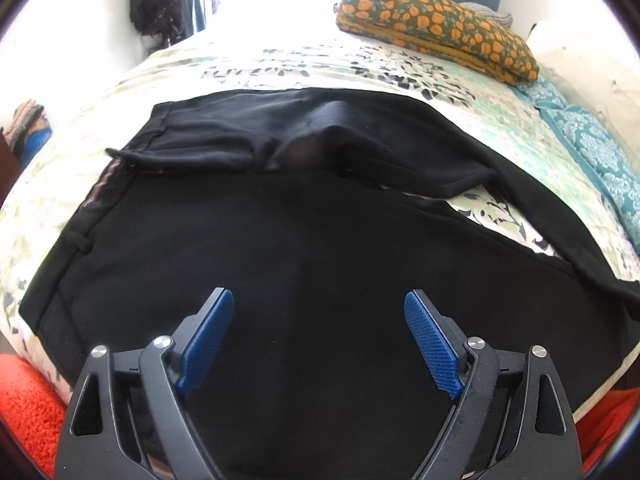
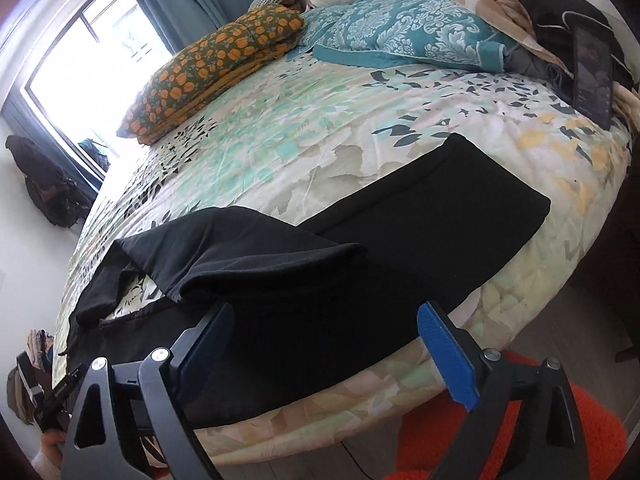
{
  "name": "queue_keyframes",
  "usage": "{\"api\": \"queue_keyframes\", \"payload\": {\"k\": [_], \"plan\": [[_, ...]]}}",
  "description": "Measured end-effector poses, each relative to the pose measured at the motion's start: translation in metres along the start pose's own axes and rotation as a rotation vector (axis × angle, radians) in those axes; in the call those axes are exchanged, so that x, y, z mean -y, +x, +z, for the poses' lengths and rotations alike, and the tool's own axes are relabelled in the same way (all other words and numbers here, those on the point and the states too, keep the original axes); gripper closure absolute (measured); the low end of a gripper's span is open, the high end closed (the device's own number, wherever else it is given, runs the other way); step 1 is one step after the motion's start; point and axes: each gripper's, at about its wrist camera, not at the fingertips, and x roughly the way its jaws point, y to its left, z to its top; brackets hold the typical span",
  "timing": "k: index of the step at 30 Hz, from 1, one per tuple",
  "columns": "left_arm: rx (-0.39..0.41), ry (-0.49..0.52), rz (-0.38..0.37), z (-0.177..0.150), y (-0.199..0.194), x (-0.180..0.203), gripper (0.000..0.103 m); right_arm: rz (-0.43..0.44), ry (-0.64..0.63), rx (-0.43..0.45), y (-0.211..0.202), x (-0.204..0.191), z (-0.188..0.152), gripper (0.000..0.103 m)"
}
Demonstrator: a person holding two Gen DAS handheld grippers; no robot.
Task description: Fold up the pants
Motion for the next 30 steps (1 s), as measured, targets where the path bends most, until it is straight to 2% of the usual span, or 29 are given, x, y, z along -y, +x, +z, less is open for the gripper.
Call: {"api": "queue_keyframes", "payload": {"k": [3,7,12,14,16,19,24,30], "plan": [[0.008,-0.074,-0.004,-0.003,-0.005,-0.021,0.014,0.075,0.115,-0.023,-0.010,0.001,-0.010,0.010],[0.014,-0.172,-0.037,0.001,-0.002,-0.034,0.014,0.210,0.288,-0.122,0.003,0.000,-0.027,0.010],[0.029,-0.133,-0.058,0.001,-0.006,-0.025,0.014,0.367,0.404,-0.249,0.043,-0.034,-0.052,0.010],[0.036,-0.105,-0.054,0.000,-0.007,-0.020,0.014,0.386,0.411,-0.292,0.059,-0.051,-0.057,0.010],[0.038,-0.090,-0.047,0.000,-0.008,-0.019,0.014,0.378,0.415,-0.336,0.077,-0.061,-0.061,0.010],[0.038,-0.104,-0.040,-0.001,-0.010,-0.024,0.014,0.333,0.456,-0.341,0.092,-0.058,-0.065,0.010],[0.025,-0.143,-0.024,-0.004,-0.005,-0.032,0.014,0.257,0.385,-0.261,0.087,-0.052,-0.050,0.010],[0.014,-0.107,-0.015,-0.007,-0.002,-0.022,0.014,0.239,0.422,-0.162,0.076,-0.033,-0.044,0.010]]}}
